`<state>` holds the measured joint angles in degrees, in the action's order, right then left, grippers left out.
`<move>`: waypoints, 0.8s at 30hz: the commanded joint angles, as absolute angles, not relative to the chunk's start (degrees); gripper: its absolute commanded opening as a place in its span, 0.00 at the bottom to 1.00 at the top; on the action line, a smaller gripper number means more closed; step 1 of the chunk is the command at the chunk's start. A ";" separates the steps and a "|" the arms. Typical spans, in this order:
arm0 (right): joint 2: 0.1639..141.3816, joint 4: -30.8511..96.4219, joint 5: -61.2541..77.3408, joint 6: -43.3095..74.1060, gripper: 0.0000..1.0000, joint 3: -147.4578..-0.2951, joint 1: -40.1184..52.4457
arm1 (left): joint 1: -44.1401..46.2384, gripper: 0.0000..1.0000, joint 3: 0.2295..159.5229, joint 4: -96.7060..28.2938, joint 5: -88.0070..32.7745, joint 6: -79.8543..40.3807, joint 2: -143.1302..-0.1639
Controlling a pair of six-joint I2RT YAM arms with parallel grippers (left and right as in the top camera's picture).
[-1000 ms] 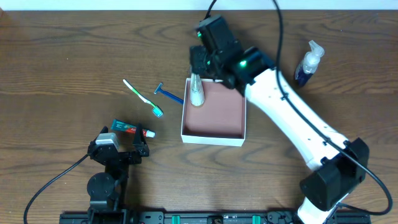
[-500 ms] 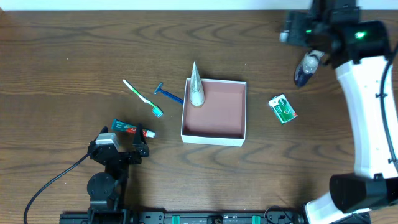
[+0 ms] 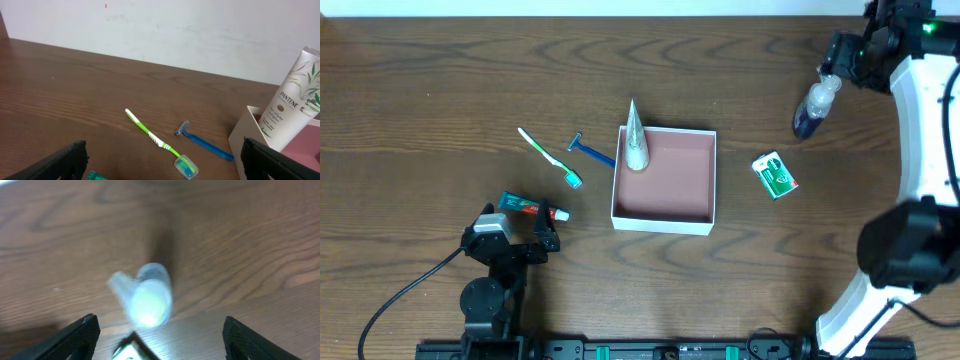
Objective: Pack container
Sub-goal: 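Move the right gripper to the blue soap pump bottle, grasp it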
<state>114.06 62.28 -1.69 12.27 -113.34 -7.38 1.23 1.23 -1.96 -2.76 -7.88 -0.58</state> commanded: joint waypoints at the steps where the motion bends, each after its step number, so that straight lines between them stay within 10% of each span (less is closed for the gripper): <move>1: 117.84 61.76 0.93 9.10 0.80 -113.47 -8.34 | 0.99 0.98 0.23 -4.01 -1.67 -7.79 -0.34; 24: 121.91 56.62 6.00 -0.32 0.59 -113.45 -8.16 | 0.99 0.98 0.23 -4.01 -1.67 -7.79 -0.34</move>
